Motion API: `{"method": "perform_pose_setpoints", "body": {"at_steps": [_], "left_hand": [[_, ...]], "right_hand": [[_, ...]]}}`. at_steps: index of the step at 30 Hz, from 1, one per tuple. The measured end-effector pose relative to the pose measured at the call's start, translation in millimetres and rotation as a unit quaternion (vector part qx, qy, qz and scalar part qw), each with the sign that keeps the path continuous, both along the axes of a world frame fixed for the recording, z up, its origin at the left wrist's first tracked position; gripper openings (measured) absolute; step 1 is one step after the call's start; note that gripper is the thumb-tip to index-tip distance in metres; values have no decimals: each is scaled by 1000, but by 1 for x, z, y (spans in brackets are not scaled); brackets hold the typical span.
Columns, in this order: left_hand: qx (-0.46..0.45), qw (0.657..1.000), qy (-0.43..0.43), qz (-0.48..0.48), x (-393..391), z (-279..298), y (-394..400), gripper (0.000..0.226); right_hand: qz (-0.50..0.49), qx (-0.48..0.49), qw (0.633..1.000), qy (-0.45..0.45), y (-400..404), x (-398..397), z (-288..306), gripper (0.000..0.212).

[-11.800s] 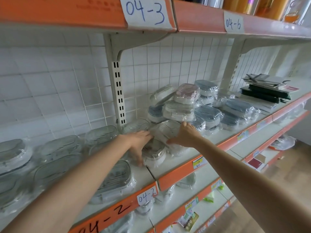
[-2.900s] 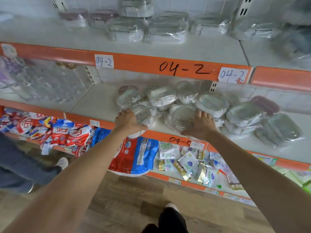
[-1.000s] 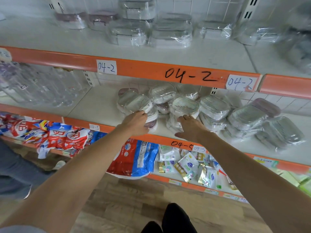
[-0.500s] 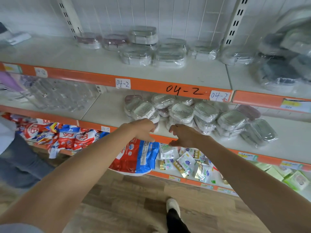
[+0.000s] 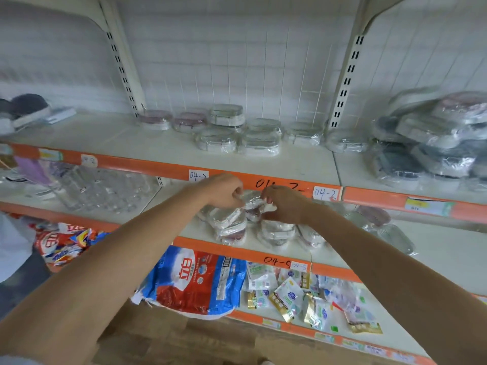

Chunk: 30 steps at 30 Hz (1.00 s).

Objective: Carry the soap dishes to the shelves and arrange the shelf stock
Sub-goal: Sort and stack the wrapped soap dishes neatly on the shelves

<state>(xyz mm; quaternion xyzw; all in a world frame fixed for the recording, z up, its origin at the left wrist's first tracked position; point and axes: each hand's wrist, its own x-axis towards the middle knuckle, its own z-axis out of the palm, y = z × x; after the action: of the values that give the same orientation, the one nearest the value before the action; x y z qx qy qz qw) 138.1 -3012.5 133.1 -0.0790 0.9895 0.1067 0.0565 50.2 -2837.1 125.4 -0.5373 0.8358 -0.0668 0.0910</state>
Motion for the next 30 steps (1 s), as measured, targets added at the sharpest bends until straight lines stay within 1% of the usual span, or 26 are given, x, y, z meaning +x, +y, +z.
{"method": "perform_pose_setpoints", "body": {"at_steps": [4, 9, 16, 19, 23, 27, 30], "left_hand": [[-4, 998, 52, 22, -20, 12, -5, 36], [-16, 997, 75, 28, -54, 31, -24, 47], [-42, 995, 49, 71, -88, 38, -67, 52], [-41, 995, 41, 78, -94, 36, -83, 62], [-42, 994, 15, 102, -101, 28, -113, 68], [-42, 992, 5, 117, -114, 24, -146, 75], [-32, 994, -5, 106, -127, 22, -168, 81]], "right_hand": [[-12, -16, 1000, 17, 0, -24, 16, 53], [-30, -36, 999, 17, -14, -70, 32, 57], [-24, -47, 998, 26, -52, -127, 46, 62], [-22, -29, 999, 31, -67, -147, 41, 68], [-26, -15, 999, 21, -88, -166, 35, 75], [-42, -15, 999, 20, -111, -182, 30, 85], [-62, -21, 998, 3, -125, -192, 25, 94]]}}
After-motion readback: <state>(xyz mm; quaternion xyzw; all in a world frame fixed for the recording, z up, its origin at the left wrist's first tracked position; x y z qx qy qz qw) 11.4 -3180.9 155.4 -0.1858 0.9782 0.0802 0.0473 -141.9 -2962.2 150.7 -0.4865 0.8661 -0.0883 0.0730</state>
